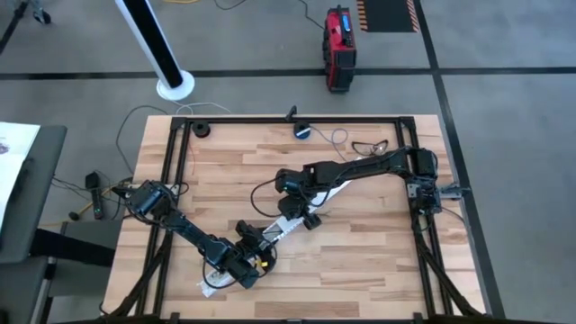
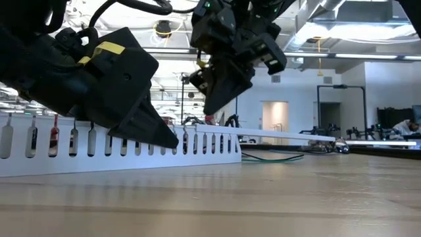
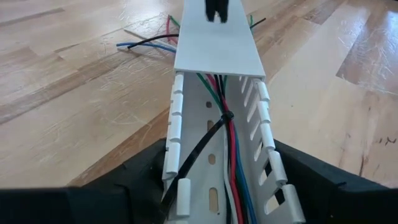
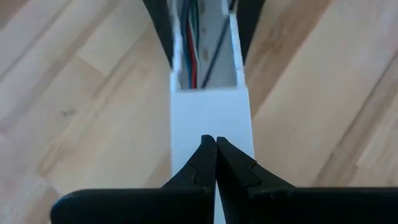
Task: Ziptie cables
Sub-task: Close the white cable duct
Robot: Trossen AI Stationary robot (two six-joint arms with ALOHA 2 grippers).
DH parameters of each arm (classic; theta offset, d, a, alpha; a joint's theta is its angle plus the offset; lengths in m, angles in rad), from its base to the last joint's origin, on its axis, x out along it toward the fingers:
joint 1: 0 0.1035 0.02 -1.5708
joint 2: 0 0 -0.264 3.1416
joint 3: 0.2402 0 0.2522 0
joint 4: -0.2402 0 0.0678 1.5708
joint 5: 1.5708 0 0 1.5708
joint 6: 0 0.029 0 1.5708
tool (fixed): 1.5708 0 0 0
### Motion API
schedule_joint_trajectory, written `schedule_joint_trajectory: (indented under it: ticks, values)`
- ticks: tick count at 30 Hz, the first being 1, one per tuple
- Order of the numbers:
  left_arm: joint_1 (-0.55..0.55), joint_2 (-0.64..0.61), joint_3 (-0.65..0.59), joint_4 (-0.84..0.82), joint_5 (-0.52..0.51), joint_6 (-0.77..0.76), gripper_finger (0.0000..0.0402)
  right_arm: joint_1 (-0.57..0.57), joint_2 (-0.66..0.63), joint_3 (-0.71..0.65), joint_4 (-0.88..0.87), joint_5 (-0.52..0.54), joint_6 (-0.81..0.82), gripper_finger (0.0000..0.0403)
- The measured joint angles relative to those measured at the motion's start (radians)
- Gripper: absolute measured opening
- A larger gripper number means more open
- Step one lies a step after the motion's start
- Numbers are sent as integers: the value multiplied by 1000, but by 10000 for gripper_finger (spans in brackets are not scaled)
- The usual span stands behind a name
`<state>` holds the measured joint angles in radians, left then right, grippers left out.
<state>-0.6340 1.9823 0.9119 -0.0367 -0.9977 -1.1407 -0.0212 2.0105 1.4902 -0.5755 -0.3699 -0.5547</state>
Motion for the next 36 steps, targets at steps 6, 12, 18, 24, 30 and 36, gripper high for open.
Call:
schedule_joint_trajectory:
  ticks: [6,12,18,24,30,36]
  values:
    - [40,-1,0,-29,97,44,245,8,-5,0,0,-9,4,6]
    - [73,-3,1,-25,178,78,245,9,-5,1,2,-9,5,6]
    - [90,-4,1,-23,218,86,254,10,-5,1,-10,-12,6,6]
    - [100,-4,1,-26,268,97,272,14,-5,1,-45,-22,8,6]
    - [104,-5,5,-31,284,125,281,15,-5,1,-57,-22,8,6]
    - [108,-3,32,-54,280,166,284,15,-5,1,-69,-22,12,6]
